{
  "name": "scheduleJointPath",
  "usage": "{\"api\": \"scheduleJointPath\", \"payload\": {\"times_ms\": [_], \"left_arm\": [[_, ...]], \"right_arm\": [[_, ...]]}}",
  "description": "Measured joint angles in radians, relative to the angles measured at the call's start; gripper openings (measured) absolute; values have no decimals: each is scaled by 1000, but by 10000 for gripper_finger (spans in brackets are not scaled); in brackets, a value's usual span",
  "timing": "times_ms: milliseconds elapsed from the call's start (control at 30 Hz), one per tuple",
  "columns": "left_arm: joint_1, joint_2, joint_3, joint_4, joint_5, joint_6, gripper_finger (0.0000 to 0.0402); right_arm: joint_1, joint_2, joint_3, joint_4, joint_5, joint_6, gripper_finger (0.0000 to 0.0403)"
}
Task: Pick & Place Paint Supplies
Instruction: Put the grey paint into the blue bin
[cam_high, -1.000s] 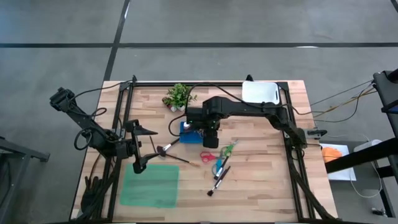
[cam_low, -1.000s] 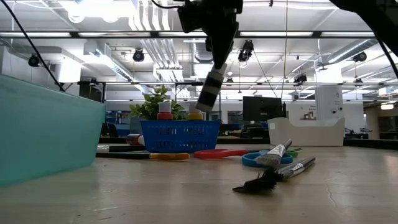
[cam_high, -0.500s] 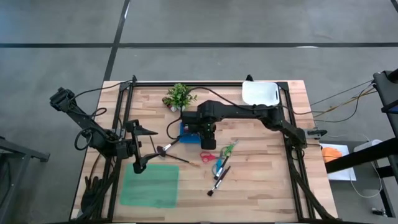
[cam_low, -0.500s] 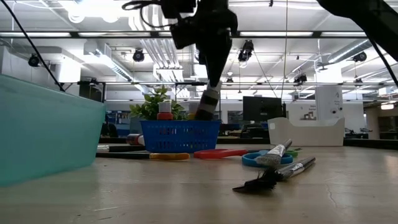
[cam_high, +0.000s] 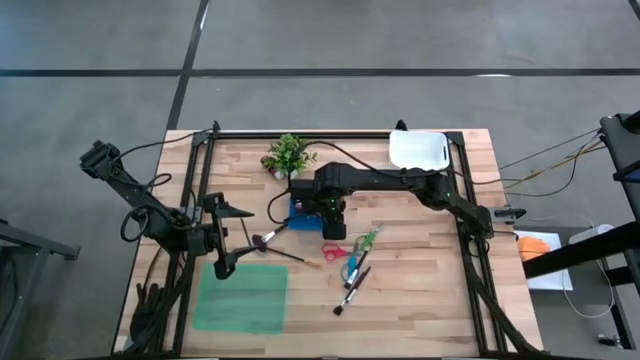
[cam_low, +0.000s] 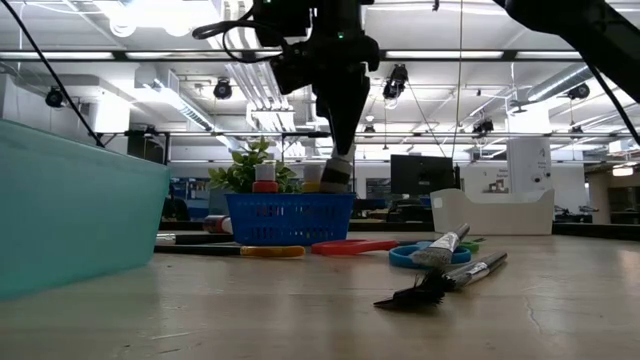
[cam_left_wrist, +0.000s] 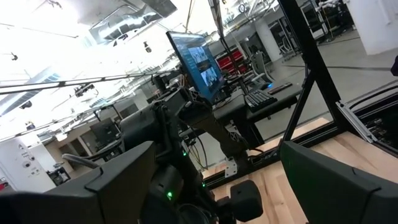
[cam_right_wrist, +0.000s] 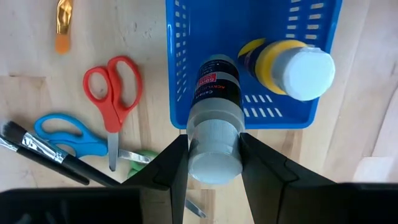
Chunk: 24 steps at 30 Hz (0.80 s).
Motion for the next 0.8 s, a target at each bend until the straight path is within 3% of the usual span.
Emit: {"api": "scheduleJointPath", "payload": {"times_ms": [800], "left_arm": [[0, 0, 0, 0, 0, -1, 355]], "right_arm": [[-9, 0, -46, 4, -4, -20, 112]]}}
